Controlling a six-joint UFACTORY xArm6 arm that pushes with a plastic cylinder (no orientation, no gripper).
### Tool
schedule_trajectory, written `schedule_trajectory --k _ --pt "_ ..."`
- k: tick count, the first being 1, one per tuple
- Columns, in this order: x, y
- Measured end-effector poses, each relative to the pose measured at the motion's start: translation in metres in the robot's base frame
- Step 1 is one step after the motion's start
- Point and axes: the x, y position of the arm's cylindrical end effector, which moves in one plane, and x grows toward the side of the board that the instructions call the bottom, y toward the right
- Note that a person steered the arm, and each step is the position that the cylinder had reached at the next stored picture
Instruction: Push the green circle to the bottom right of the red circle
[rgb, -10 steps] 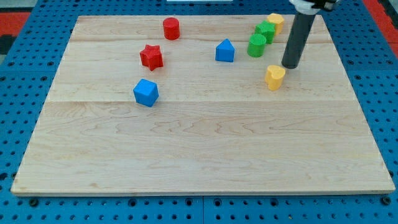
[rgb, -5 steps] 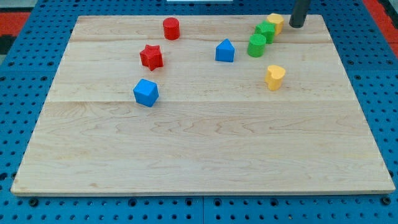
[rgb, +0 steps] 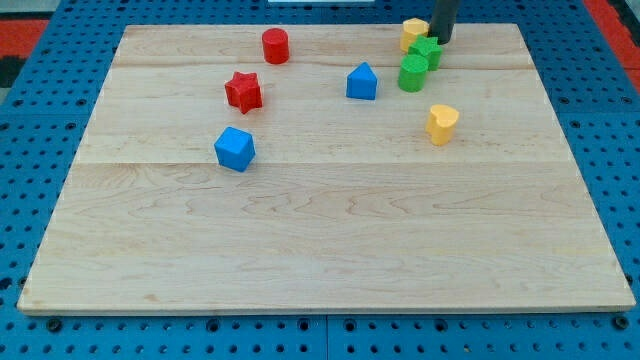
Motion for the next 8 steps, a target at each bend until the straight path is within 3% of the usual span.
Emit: schedule_trajectory --k 5,7,8 --pt "-0.005 0.014" --pt "0.028 0.012" --pt "0.073 0.01"
